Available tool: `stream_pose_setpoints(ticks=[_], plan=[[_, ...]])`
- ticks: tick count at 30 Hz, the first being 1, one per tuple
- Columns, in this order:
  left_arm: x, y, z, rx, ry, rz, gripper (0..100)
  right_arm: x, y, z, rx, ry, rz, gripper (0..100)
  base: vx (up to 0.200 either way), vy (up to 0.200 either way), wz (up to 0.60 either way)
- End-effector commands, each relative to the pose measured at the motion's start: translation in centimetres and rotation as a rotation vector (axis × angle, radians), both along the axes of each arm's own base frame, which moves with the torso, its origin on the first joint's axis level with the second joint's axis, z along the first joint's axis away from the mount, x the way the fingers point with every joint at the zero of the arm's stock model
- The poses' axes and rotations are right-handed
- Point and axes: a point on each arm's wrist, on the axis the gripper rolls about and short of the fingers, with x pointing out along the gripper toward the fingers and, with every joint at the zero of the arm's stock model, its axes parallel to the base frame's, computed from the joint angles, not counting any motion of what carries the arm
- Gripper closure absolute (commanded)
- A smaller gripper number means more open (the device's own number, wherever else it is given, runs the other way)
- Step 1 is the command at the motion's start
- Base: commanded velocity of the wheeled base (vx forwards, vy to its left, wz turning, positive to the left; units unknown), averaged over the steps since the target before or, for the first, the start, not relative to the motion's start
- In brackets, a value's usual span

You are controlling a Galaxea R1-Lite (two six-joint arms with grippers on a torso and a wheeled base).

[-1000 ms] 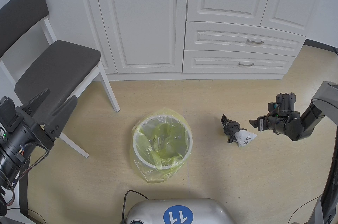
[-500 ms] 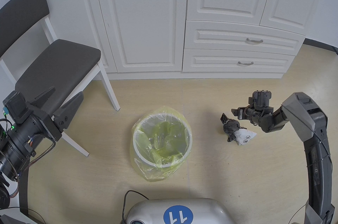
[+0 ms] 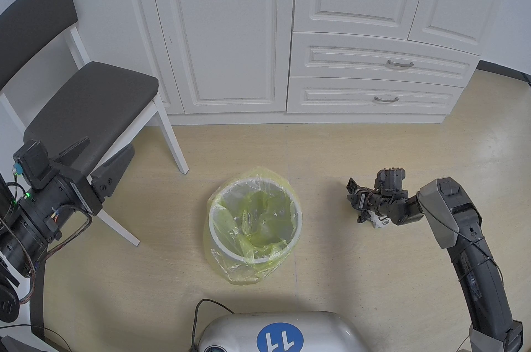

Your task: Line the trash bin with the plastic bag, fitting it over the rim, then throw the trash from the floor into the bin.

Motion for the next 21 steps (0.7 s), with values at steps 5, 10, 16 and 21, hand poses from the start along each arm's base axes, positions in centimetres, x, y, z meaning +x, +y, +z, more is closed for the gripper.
stream_pose_setpoints(ticks=[5, 10, 16, 21], plan=[[0.0, 0.1, -0.1, -0.018, -0.066, 0.004, 0, 0.2, -1.0, -1.4, 0.070, -0.049, 0.007, 0, 0.000, 0.000, 0.00], [2.2, 0.2, -0.9, -0.018, -0.092, 0.046, 0, 0.2, -1.3, -1.6, 0.070, -0.054, 0.001, 0, 0.040, 0.000, 0.00], [3.7, 0.3, -2.4, 0.019, -0.113, 0.079, 0, 0.2, -1.9, -1.6, 0.071, -0.048, -0.004, 0, 0.200, 0.000, 0.00], [3.3, 0.4, -2.9, 0.036, -0.110, 0.079, 0, 0.2, -2.4, -1.6, 0.070, -0.050, -0.009, 0, 0.080, 0.000, 0.00]])
